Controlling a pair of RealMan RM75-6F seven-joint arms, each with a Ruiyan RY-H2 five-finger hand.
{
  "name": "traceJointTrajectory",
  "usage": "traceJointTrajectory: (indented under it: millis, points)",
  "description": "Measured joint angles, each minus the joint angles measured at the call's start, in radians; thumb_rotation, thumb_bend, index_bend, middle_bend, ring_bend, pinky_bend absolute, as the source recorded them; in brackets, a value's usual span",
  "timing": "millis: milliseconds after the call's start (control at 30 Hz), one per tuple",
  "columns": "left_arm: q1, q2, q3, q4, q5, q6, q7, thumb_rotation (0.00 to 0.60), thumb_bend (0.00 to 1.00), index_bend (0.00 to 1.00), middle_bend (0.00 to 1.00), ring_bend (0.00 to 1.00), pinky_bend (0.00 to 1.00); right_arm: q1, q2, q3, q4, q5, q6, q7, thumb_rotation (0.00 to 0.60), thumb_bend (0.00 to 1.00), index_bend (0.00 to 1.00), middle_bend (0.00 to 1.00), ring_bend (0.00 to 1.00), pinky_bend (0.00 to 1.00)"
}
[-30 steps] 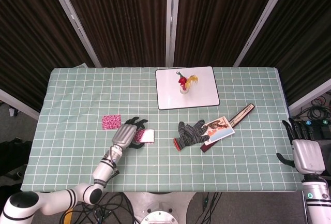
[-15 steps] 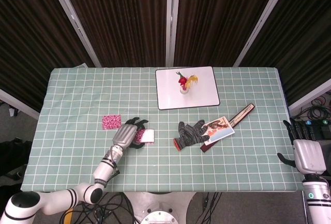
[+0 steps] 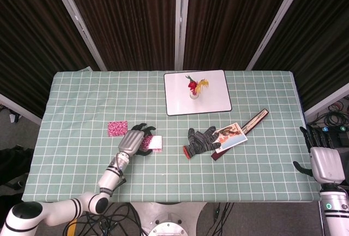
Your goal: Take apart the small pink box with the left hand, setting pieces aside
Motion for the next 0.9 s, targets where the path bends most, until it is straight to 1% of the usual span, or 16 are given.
traceJointTrajectory:
  millis: [267, 633, 767, 900]
  points:
    - [0.003, 0.011, -0.002, -0.015, 0.002, -0.001, -0.012, 0.6, 0.29, 0.23, 0.43, 0.16, 0.16, 0.0, -0.001, 0.0, -0.002, 0.001, -0.001, -0.004, 0.6, 0.1, 0.0, 0.0, 0.0, 0.0]
    - [0.018, 0.042, -0.005, -0.051, 0.012, 0.022, -0.038, 0.6, 0.3, 0.23, 0.44, 0.16, 0.16, 0.0, 0.001, 0.0, -0.012, 0.001, 0.002, -0.017, 0.6, 0.1, 0.0, 0.0, 0.0, 0.0]
    - [0.04, 0.077, 0.003, -0.086, 0.017, 0.041, -0.047, 0.6, 0.3, 0.23, 0.44, 0.16, 0.16, 0.0, 0.005, 0.001, -0.025, -0.003, 0.008, -0.027, 0.6, 0.1, 0.0, 0.0, 0.0, 0.0]
    - [0.077, 0.129, 0.025, -0.133, 0.025, 0.073, -0.048, 0.6, 0.3, 0.23, 0.44, 0.16, 0.16, 0.002, 0.002, 0.0, -0.028, -0.005, 0.006, -0.032, 0.6, 0.1, 0.0, 0.0, 0.0, 0.0]
